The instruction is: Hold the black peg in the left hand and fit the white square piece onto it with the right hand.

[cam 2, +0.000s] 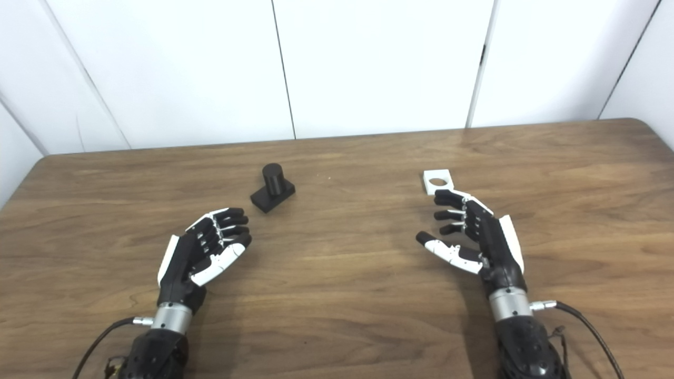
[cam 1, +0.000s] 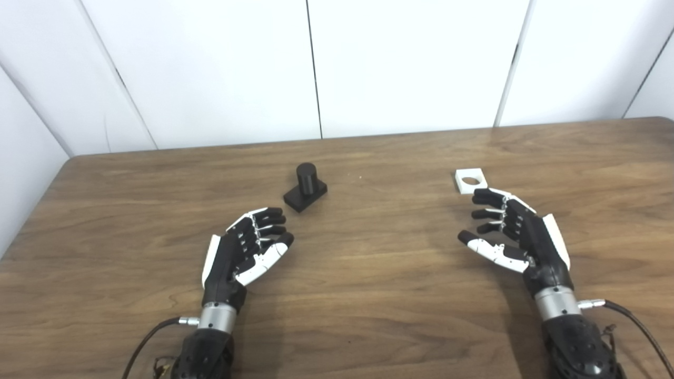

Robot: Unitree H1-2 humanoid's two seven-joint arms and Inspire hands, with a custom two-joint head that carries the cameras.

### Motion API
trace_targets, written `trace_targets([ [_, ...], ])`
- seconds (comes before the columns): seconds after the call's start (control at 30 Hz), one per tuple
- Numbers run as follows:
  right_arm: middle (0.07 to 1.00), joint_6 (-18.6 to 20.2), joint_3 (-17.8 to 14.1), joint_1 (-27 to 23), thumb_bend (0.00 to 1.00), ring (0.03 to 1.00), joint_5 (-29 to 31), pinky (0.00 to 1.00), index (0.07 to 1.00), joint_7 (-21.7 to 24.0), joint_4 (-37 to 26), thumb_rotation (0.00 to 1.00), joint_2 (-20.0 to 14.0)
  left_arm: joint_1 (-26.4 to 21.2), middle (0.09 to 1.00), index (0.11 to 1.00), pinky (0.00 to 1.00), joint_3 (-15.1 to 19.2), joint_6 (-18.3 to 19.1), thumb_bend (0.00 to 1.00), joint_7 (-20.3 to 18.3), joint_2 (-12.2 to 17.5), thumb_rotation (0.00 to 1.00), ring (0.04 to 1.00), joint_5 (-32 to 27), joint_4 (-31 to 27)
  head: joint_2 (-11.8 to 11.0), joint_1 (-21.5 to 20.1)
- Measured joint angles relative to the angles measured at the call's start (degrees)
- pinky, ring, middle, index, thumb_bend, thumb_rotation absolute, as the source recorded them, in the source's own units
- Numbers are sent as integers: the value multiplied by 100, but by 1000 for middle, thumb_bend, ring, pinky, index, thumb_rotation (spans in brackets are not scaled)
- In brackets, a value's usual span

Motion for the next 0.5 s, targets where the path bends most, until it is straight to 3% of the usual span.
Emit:
trace_targets([
  [0.4, 746, -3, 4, -1, 654, 674, -14, 558, 726, -20, 5, 190, 0, -1, 699, 657, 550, 1, -2, 640, 1, -1, 276, 666, 1, 2, -18, 9],
  [0.5, 750, -3, 4, -2, 648, 679, -13, 560, 729, -21, 5, 182, 0, -1, 700, 659, 553, 0, -2, 641, 5, -2, 281, 668, 6, 2, -35, 201],
])
